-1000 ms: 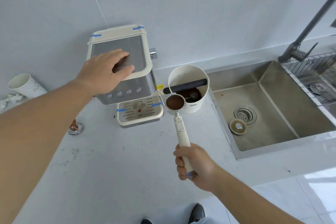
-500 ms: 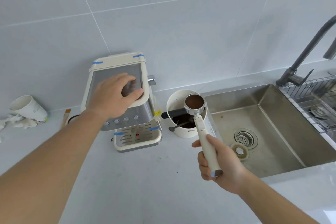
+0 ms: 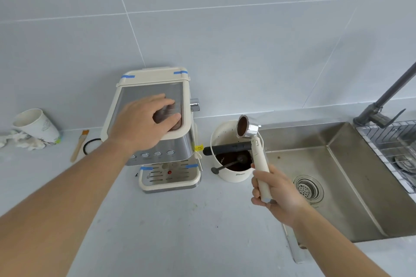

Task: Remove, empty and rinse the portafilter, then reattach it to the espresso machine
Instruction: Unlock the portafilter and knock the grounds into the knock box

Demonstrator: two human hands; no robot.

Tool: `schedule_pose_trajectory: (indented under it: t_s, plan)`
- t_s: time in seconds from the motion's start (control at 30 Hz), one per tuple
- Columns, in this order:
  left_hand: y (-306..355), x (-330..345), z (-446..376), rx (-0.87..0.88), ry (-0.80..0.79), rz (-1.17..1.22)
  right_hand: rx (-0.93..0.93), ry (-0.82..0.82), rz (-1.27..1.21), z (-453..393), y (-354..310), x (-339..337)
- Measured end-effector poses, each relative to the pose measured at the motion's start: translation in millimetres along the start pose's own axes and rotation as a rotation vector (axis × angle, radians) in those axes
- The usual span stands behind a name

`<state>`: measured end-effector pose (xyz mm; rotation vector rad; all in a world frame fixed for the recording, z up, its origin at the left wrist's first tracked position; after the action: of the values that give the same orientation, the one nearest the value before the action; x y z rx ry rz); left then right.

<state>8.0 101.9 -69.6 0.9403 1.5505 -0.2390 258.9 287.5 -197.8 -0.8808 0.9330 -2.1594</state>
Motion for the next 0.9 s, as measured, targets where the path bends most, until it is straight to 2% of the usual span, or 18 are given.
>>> schedule_pose_trajectory:
  t_s: [0.13, 0.37, 0.47, 0.67, 0.9]
  plan:
    - [0, 0, 0, -0.008, 0.005, -0.005, -0.058, 0.061, 0.075, -13, -7, -2]
    - [1, -1, 0, 0.004, 0.01, 0.016, -0.262, 0.27, 0.345, -25, -15, -8]
    - [1, -1, -1, 0.011, 0.005, 0.014, -0.275, 0.31, 0.452, -30, -13, -7]
    - [-1, 0, -1, 0.003, -0.003, 0.01, -0.198, 0.238, 0.819, -45, 2, -3]
    - [-3, 1, -2, -0.001, -0.008, 0.011, -0.18, 0.225, 0.745, -46, 2, -1]
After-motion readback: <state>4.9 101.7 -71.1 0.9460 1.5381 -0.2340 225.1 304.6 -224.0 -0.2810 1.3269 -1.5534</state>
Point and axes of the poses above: each hand's wrist, its own z-axis away from the middle knuckle, its own x-axis out of the palm, y = z × x, the point moved 5 cm from there along -z, towards the middle knuckle, and after that the axes turned 1 degree about -z, right-handed, at the moved point
